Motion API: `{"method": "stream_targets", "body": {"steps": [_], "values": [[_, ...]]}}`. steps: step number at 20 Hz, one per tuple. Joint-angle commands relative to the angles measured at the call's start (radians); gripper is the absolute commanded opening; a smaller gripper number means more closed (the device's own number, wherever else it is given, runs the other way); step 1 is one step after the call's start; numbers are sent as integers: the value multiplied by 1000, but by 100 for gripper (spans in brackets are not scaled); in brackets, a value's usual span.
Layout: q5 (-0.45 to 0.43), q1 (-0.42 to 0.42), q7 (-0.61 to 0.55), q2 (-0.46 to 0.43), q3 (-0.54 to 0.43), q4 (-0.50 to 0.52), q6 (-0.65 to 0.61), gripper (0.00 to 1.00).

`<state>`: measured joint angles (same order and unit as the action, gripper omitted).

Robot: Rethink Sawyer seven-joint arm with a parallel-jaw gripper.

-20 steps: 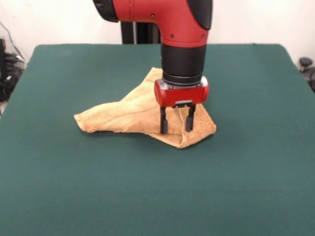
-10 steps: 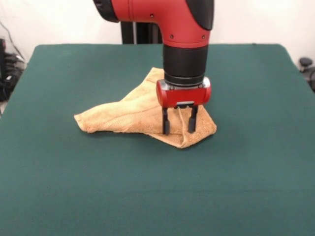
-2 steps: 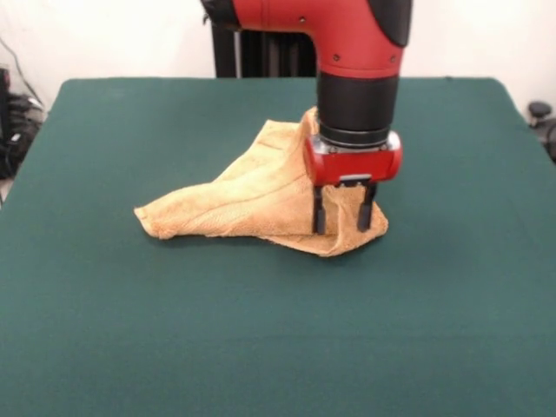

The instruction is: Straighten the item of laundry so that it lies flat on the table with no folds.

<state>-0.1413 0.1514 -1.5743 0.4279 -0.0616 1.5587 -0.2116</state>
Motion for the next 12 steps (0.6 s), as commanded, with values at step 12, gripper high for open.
{"method": "stream_targets", "body": {"steps": [12], "values": [[195,-62,-288,-31,-49,88,0,100]]}}
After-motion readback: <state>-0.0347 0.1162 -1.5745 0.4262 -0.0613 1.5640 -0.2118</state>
